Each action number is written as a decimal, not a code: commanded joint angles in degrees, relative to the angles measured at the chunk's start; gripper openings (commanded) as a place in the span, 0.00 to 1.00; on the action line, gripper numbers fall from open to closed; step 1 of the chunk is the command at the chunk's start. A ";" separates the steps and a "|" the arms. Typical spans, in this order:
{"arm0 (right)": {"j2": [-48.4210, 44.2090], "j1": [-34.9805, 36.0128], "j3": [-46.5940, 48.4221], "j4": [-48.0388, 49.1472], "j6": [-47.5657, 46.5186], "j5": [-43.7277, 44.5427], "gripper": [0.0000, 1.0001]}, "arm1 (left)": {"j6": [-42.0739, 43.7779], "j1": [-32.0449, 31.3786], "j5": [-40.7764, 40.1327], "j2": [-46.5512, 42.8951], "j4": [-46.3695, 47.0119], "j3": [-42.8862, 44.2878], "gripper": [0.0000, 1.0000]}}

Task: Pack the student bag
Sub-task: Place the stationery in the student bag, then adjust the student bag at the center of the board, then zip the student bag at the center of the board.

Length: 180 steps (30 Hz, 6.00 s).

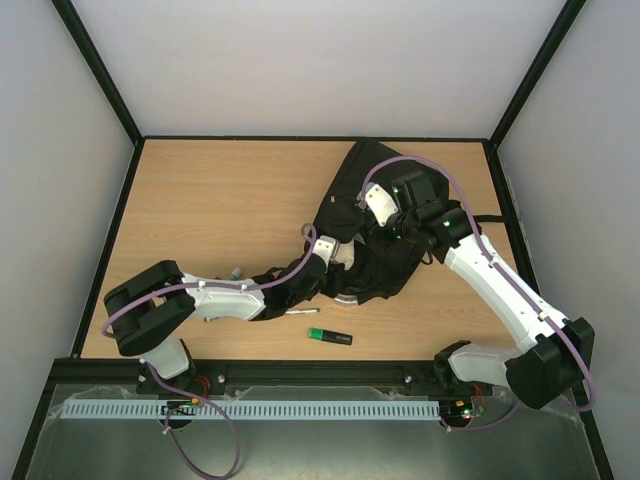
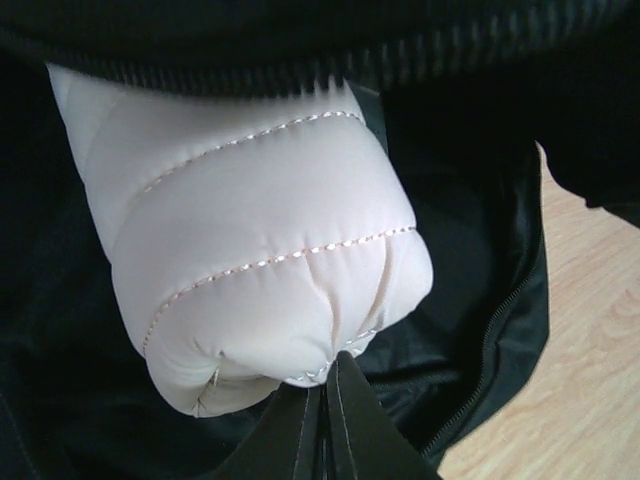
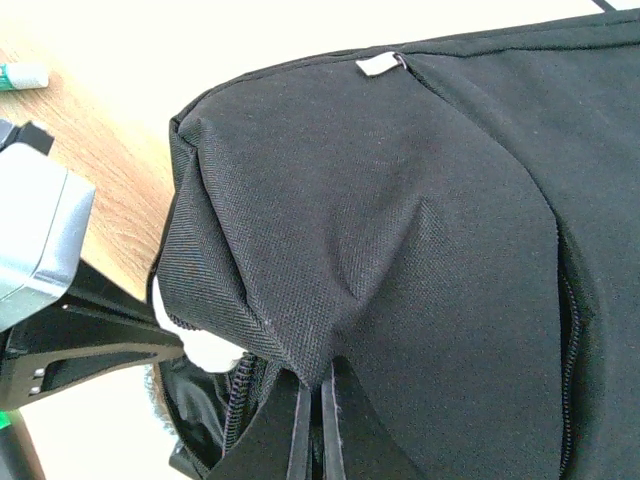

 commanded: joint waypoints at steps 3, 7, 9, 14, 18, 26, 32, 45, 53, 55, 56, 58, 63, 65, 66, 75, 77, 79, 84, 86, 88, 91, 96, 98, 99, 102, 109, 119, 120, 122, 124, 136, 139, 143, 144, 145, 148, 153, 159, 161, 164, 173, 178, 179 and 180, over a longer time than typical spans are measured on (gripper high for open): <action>-1.02 0.20 -0.35 1.30 0.72 -1.47 0.01 | 6.09 1.87 -7.60 3.00 2.24 5.67 0.02; -0.85 0.21 -0.09 1.29 0.72 -1.55 0.01 | 4.92 4.02 -12.17 4.42 2.06 7.44 0.02; -0.85 0.20 0.15 1.28 0.68 -1.66 0.01 | 1.21 5.02 -15.40 4.79 1.78 7.69 0.02; -0.48 0.21 0.59 1.50 0.81 -1.97 0.01 | -9.15 8.28 -14.38 8.42 4.64 8.01 0.02; 0.18 0.21 0.59 1.34 0.73 -2.07 0.01 | -13.98 8.99 -10.88 13.53 9.31 9.93 0.02; 0.33 0.21 -0.18 1.15 -0.42 -1.00 0.01 | -19.29 8.94 -10.36 14.35 11.04 10.09 0.03; -0.11 0.21 -3.37 2.22 -1.79 0.29 0.01 | -18.84 7.04 -11.07 2.48 5.84 1.84 0.38; 3.76 0.12 -10.43 1.72 -3.83 0.54 0.07 | -20.38 5.39 -6.64 -23.74 -13.68 -13.42 0.83; 7.69 0.12 -18.26 4.83 -4.33 1.45 0.25 | -13.91 12.81 1.49 -28.28 -20.74 -11.30 0.95; 7.72 0.12 -19.10 4.97 -4.02 1.69 0.34 | -12.58 15.26 5.86 -27.14 -20.73 -9.61 0.95; 7.06 0.12 -19.22 4.64 -3.76 1.72 0.38 | -12.04 16.56 7.69 -26.28 -20.67 -8.65 0.95; 4.30 0.06 -19.09 3.39 -3.29 1.64 0.44 | -11.04 18.71 10.98 -23.99 -20.41 -5.72 0.95; -5.97 -0.88 -16.61 -2.41 -2.28 2.04 0.60 | -8.86 23.01 17.97 -15.99 -19.61 2.45 0.96; -8.98 -2.43 -16.37 -3.96 -2.16 4.08 0.65 | -8.59 24.32 20.75 -11.83 -19.01 6.14 0.96; -10.03 -4.61 -16.51 -4.45 -2.30 5.06 0.66 | -8.59 24.96 22.32 -8.68 -18.62 8.00 0.96; -10.27 -27.93 -21.08 -3.79 -6.04 4.31 0.74 | -4.85 26.39 28.37 11.45 -22.94 26.64 0.94; -8.66 -32.42 -21.74 -2.69 -6.32 3.51 0.79 | -4.68 26.42 29.64 15.04 -24.18 29.49 0.92; -5.68 -36.03 -21.46 -2.72 -6.54 1.20 0.81 | -4.71 26.20 31.07 17.41 -24.13 30.55 0.89; 4.90 -38.29 -19.17 -3.82 -5.96 -4.39 0.83 | -5.18 25.31 30.89 17.13 -21.05 26.42 0.83; 8.20 -38.29 -17.65 -3.43 -5.74 -7.82 0.80 | -4.71 24.52 30.08 14.97 -19.76 23.79 0.81; 11.48 -38.22 -15.76 -3.30 -5.05 -9.71 0.77 | -4.28 23.44 28.41 12.91 -19.19 20.99 0.80; 16.90 -37.18 -12.30 -3.22 -3.42 -11.74 0.73 | -4.40 22.11 27.02 8.54 -17.66 16.28 0.78; 25.51 -31.78 -7.05 -1.64 -0.60 -9.86 0.66 | -4.91 19.95 25.39 4.35 -16.23 10.31 0.76; 28.69 -29.20 -4.70 -1.06 0.53 -8.37 0.65 | -5.01 19.08 24.79 3.34 -15.87 8.56 0.75; 30.76 -28.21 -3.34 -0.78 1.15 -7.62 0.65 | -4.98 18.59 24.48 2.99 -15.75 7.67 0.75; 34.61 -26.05 0.99 -0.66 2.88 -6.12 0.65 | -5.08 17.17 23.17 1.97 -15.50 5.96 0.74; 40.35 -22.12 8.96 -0.51 5.13 -4.50 0.64 | -7.09 10.17 19.68 2.57 -13.06 3.55 0.73; 42.87 -19.31 15.18 0.75 8.19 -3.24 0.65 | -6.59 0.05 14.89 7.04 -12.53 6.48 0.74; 41.93 -19.32 14.66 0.87 7.81 -2.46 0.65 | -5.08 -1.18 13.68 6.27 -14.41 7.23 0.75; 39.00 -19.38 13.35 0.86 7.19 -1.37 0.66 | -1.85 -3.70 10.95 3.71 -19.14 8.56 0.77; 35.53 -19.45 11.82 0.48 7.08 -1.04 0.67 | 0.89 -5.21 8.73 0.00 -24.03 9.16 0.80; 17.76 -15.01 1.93 -1.97 5.37 -5.70 0.67 | 2.86 -3.24 -2.66 -22.19 -45.81 3.64 0.85; 16.50 -12.72 1.04 -2.61 2.45 -12.55 0.63 | 1.38 -0.05 -4.04 -24.37 -44.67 0.02 0.85; 16.21 -10.60 -2.02 0.85 0.61 -22.02 0.58 | 4.68 3.85 -0.15 -26.42 -37.10 -5.72 0.84; 16.67 -10.41 -2.76 2.10 1.01 -22.35 0.57 | 6.23 4.07 0.54 -27.02 -35.21 -6.68 0.84; 17.31 -10.35 -3.43 3.21 1.22 -22.38 0.56 | 7.97 4.19 0.76 -27.11 -33.74 -7.56 0.84; 20.29 -10.34 -4.37 5.45 1.77 -19.95 0.54 | 13.30 4.60 -1.02 -25.82 -30.61 -8.87 0.84; 25.98 -10.30 -4.01 7.23 4.29 -12.57 0.51 | 19.25 6.76 0.57 -19.64 -25.23 -9.30 0.68; 30.00 -10.43 -3.54 8.30 5.34 -5.67 0.48 | 21.92 8.46 5.61 -11.67 -19.61 -7.88 0.62; 30.66 -10.42 -3.17 8.69 5.76 -4.15 0.48 | 23.48 8.54 7.00 -10.44 -15.80 -8.53 0.63; 31.70 -10.43 -3.17 9.15 5.83 -2.21 0.47 | 26.17 9.97 11.30 -8.71 -13.78 -8.28 0.65; 29.82 -10.38 -4.94 9.98 5.43 -0.36 0.47 | 30.72 15.93 16.92 -9.75 -0.86 -14.21 0.59; 26.50 -10.43 -6.17 9.77 5.08 -1.19 0.47 | 34.77 16.47 21.89 -4.75 0.13 -12.70 0.54; 25.57 -10.43 -6.61 10.03 4.98 -1.29 0.47 | 35.52 16.67 23.11 -4.09 1.12 -12.93 0.54; 24.79 -10.43 -7.05 10.30 4.83 -1.41 0.47 | 36.18 16.86 24.20 -3.59 2.35 -13.27 0.54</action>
